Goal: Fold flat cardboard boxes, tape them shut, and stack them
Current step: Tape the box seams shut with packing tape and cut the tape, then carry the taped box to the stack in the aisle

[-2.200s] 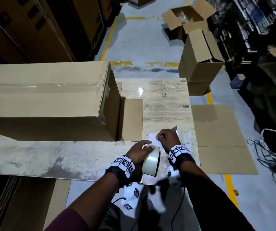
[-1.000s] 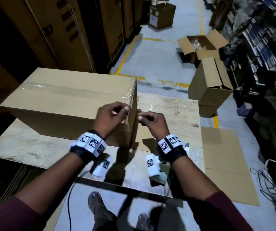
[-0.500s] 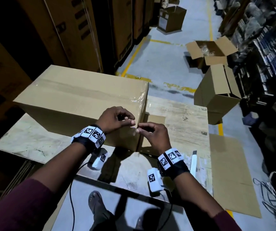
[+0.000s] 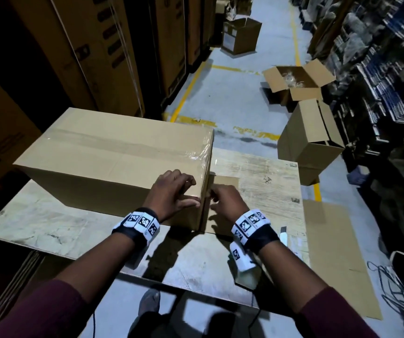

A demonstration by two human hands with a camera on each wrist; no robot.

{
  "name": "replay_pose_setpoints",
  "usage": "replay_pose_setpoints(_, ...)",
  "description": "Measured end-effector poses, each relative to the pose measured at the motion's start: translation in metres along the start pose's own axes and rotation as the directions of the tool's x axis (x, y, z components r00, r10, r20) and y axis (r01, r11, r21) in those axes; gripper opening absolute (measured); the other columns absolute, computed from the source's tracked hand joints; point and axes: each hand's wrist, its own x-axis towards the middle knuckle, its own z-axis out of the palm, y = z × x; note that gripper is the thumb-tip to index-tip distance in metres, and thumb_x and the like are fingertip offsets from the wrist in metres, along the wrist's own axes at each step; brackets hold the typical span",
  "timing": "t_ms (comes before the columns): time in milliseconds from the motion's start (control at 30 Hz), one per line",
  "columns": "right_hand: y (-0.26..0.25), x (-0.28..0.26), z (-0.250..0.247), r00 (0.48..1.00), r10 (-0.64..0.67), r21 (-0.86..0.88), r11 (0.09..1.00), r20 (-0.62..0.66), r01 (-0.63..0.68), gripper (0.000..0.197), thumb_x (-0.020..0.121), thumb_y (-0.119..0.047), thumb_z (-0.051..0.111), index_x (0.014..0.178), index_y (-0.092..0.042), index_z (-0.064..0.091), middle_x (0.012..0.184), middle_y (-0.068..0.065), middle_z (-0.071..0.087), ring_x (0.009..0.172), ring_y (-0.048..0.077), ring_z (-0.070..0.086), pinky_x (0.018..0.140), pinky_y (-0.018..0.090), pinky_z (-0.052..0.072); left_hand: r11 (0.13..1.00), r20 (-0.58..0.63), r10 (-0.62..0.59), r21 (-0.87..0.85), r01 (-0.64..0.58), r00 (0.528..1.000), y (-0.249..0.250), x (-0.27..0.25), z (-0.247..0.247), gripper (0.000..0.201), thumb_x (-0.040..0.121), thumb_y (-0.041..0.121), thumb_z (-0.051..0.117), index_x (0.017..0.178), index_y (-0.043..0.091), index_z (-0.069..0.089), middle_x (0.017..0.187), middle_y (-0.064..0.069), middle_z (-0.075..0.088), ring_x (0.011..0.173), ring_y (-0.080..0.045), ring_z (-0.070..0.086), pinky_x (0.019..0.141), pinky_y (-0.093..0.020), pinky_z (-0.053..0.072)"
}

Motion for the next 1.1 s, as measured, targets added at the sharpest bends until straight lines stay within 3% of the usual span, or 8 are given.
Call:
replay_pose_setpoints(167, 0.002, 0.051, -0.056, 0.912, 0.041, 0.19, 0.981, -0.409, 0.041, 0.029, 0.092, -0.005, 0.064, 0.12, -0.009, 0.062, 0.117, 0.01, 0.069, 0.109, 0.023, 0.065, 0.097, 0.032, 0.05, 0.989, 0.133, 0.135, 0.036, -0.141, 0.982, -0.014, -0.003, -0.005, 0.058, 0.072, 0.028, 0.087, 0.12, 0.025, 0.055, 0.099, -0.002, 0.054, 0.087, -0.023, 0.052, 0.072, -0.038, 0.049)
replay_pose_setpoints(333, -0.015, 0.124, -0.079, 0.981, 0.144, 0.099, 0.986, -0.131, -0.132, 0.091, 0.097, -0.048, 0.062, 0.161, -0.011, 0.01, 0.169, 0.008, 0.015, 0.154, 0.024, 0.016, 0.122, 0.036, 0.019, 0.976, 0.078, 0.211, 0.041, -0.214, 0.974, -0.027, -0.007, -0.013, 0.038, 0.089, 0.049, 0.065, 0.123, 0.03, 0.063, 0.098, -0.001, 0.052, 0.088, -0.021, 0.049, 0.073, -0.035, 0.043)
replay_pose_setpoints(400, -0.019, 0.142, -0.072, 0.983, 0.182, 0.103, 0.978, -0.017, -0.179, 0.089, 0.096, -0.055, 0.06, 0.161, -0.014, 0.015, 0.167, 0.006, 0.022, 0.152, 0.024, 0.024, 0.118, 0.036, 0.025, 0.973, -0.023, 0.182, 0.15, -0.177, 0.983, -0.03, -0.003, -0.013, 0.036, 0.089, 0.059, 0.055, 0.112, 0.034, 0.066, 0.098, 0.0, 0.054, 0.088, -0.022, 0.051, 0.074, -0.037, 0.042)
replay_pose_setpoints(500, -0.02, 0.151, -0.054, 0.974, 0.221, 0.177, 0.962, -0.06, -0.207, 0.06, 0.094, -0.059, 0.058, 0.136, -0.016, 0.053, 0.133, 0.005, 0.061, 0.124, 0.027, 0.056, 0.093, 0.034, 0.041, 0.982, -0.142, 0.103, 0.174, -0.078, 0.985, -0.036, 0.012, -0.023, 0.034, 0.085, 0.065, 0.054, 0.1, 0.037, 0.068, 0.104, 0.004, 0.056, 0.097, -0.021, 0.05, 0.08, -0.038, 0.036)
replay_pose_setpoints(633, -0.03, 0.154, -0.039, 0.981, 0.194, 0.116, 0.974, 0.013, -0.194, 0.052, 0.096, -0.061, 0.054, 0.109, -0.013, 0.069, 0.114, 0.007, 0.068, 0.106, 0.027, 0.062, 0.086, 0.036, 0.045, 1.0, -0.096, 0.023, 0.023, -0.021, 0.995, -0.061, 0.045, -0.038, 0.047, 0.078, 0.061, 0.072, 0.118, 0.036, 0.066, 0.12, 0.005, 0.059, 0.117, -0.022, 0.05, 0.091, -0.043, 0.043)
replay_pose_setpoints(767, -0.047, 0.18, -0.042, 0.961, 0.256, 0.099, 0.964, -0.106, -0.246, 0.066, 0.086, -0.059, 0.069, 0.131, -0.012, 0.058, 0.137, 0.011, 0.056, 0.122, 0.03, 0.056, 0.096, 0.036, 0.045, 0.98, 0.232, 0.067, 0.167, -0.108, 0.97, -0.087, 0.041, -0.03, 0.091, 0.079, 0.088, 0.038, 0.147, 0.029, 0.045, 0.154, -0.007, 0.043, 0.139, -0.034, 0.041, 0.11, -0.051, 0.038)
replay_pose_setpoints(900, -0.067, 0.209, -0.05, 0.991, 0.118, -0.018, 0.993, -0.059, -0.119, 0.092, 0.09, -0.052, 0.069, 0.16, -0.015, 0.022, 0.166, 0.008, 0.025, 0.149, 0.026, 0.03, 0.118, 0.037, 0.027, 0.962, 0.174, 0.125, 0.221, -0.163, 0.977, -0.094, 0.022, -0.021, 0.076, 0.09, 0.076, 0.038, 0.151, 0.031, 0.039, 0.158, -0.003, 0.038, 0.141, -0.031, 0.04, 0.111, -0.049, 0.038)
replay_pose_setpoints(1100, -0.063, 0.221, -0.046, 0.988, 0.141, 0.077, 0.988, -0.065, -0.136, 0.063, 0.089, -0.047, 0.072, 0.143, -0.022, 0.048, 0.137, 0.002, 0.057, 0.122, 0.022, 0.055, 0.095, 0.032, 0.042, 0.944, 0.138, 0.174, 0.26, -0.205, 0.975, -0.103, 0.016, -0.033, 0.068, 0.092, 0.074, 0.035, 0.141, 0.032, 0.053, 0.15, 0.002, 0.05, 0.138, -0.028, 0.046, 0.112, -0.06, 0.031)
